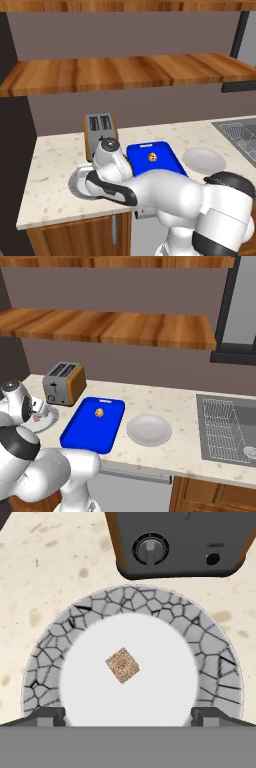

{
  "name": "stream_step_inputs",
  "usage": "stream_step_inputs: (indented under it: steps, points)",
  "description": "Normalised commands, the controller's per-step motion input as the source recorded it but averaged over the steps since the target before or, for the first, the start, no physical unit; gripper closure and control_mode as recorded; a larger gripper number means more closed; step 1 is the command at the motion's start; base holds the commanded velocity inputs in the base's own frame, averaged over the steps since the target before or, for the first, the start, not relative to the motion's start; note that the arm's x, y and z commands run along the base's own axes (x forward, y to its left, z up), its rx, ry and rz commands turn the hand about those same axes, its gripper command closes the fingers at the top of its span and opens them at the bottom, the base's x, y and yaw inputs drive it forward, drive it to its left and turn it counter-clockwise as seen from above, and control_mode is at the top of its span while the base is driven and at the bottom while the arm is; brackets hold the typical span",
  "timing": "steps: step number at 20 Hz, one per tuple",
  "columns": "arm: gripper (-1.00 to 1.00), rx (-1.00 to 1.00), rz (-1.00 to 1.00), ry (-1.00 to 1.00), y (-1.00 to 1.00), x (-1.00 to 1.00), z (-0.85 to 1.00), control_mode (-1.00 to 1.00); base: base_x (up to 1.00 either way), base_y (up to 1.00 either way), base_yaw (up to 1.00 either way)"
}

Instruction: Move the dessert items from the plates to the tray.

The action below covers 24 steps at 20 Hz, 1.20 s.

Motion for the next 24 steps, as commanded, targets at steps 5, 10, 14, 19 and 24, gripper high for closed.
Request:
stream_step_inputs:
  steps: [5, 10, 14, 19, 24]
  points:
    - [-1.00, 0.00, 0.00, 0.00, 0.07, 0.09, -0.14, -1.00, 0.00, 0.00, 0.00]
    - [-1.00, 0.00, 0.00, 0.00, 0.10, 0.09, -0.17, -1.00, 0.00, 0.00, 0.00]
    - [-1.00, 0.00, 0.00, 0.00, 0.11, 0.15, -0.18, -1.00, 0.00, 0.00, 0.00]
    - [-1.00, 0.00, 0.00, 0.00, 0.01, 0.11, -0.11, -1.00, 0.00, 0.00, 0.00]
    - [-1.00, 0.00, 0.00, 0.00, 0.02, 0.12, -0.11, -1.00, 0.00, 0.00, 0.00]
